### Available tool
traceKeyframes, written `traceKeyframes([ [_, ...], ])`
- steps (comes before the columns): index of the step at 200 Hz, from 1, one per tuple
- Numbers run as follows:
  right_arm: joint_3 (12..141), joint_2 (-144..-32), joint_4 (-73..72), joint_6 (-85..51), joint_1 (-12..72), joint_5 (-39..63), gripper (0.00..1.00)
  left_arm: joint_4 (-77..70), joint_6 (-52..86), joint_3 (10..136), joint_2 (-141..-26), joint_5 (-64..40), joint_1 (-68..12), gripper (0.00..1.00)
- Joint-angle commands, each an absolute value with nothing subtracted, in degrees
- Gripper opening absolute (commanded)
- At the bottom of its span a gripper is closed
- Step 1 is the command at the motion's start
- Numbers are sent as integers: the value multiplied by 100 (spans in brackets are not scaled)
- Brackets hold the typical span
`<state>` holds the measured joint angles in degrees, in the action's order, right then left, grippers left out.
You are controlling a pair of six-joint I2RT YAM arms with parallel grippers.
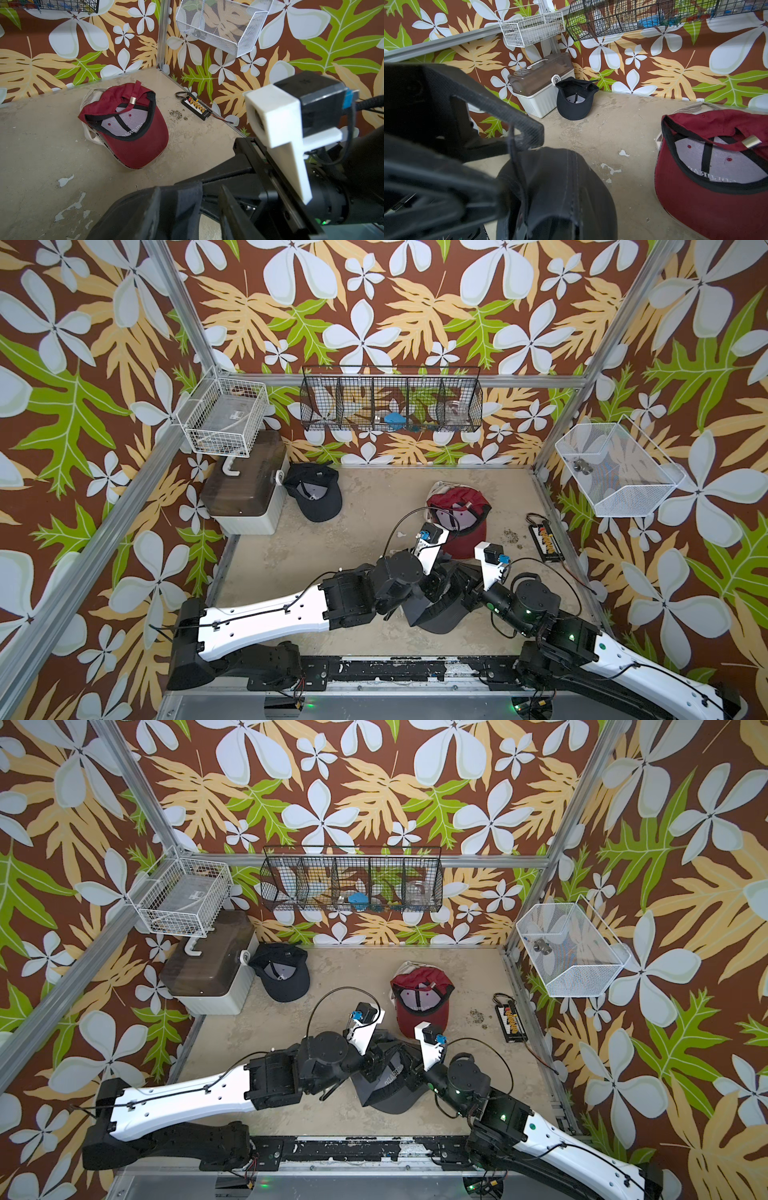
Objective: Open the adjustable buckle of the baseball cap
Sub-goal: Open the adjustable buckle on the baseball cap.
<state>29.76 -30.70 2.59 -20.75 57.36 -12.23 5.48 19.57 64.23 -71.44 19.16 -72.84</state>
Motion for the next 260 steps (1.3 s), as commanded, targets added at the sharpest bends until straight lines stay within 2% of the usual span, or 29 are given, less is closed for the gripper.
traceKeyframes([
  [1,3015,-3089,0,-2074,5739,-1220,0,381,1951,6460,-7150,1852,-7252,43],
  [39,3013,-3087,-18,-2074,5739,-1222,0,353,1969,6436,-7172,1813,-7251,32],
  [96,2964,-2994,16,-2119,5739,-1291,0,327,1968,6342,-7074,1733,-7251,0],
  [260,3728,-3252,71,-1812,5739,-1928,0,124,2572,5424,-6484,1343,-7251,0],
])
